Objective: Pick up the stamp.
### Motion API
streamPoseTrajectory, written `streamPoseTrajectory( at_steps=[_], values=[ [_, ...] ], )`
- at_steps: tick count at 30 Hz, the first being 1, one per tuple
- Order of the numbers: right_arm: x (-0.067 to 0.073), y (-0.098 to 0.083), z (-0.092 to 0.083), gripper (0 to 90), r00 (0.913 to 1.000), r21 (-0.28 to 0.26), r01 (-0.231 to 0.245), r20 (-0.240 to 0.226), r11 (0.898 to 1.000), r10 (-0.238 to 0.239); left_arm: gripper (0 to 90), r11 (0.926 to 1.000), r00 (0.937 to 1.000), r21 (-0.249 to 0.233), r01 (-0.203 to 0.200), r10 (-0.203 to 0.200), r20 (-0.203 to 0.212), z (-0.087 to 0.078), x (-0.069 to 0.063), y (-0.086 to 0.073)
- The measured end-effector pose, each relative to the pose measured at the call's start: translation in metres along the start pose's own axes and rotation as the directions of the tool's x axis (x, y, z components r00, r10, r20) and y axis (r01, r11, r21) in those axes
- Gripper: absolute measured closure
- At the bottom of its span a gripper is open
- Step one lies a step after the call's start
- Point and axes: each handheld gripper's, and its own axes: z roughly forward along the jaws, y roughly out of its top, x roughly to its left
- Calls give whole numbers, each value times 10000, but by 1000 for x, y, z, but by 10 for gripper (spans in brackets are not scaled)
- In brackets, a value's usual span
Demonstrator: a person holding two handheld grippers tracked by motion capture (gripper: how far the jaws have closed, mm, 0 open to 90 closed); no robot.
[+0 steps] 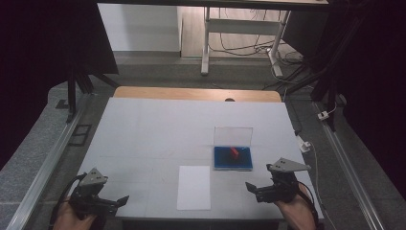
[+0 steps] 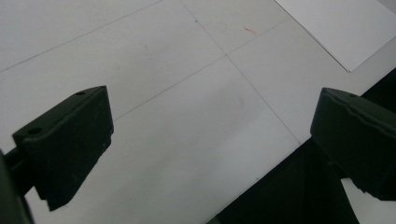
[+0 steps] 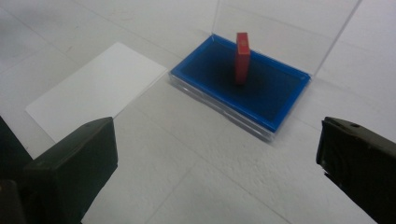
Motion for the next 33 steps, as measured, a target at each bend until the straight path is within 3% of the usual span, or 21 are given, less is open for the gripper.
streamPoseTrajectory(
  at_steps=[13,22,33],
  values=[
    [-9,13,21,0,9986,144,-491,-187,9987,494,1,10000,10000,61,-23,23,-6,0,0,0],
    [-9,29,43,0,9998,619,-100,177,9980,89,0,10000,10000,46,3,-3,16,0,0,0],
    [-20,43,65,0,9997,839,-58,257,9965,36,1,9999,10000,93,-79,79,35,1,0,0]
  ],
)
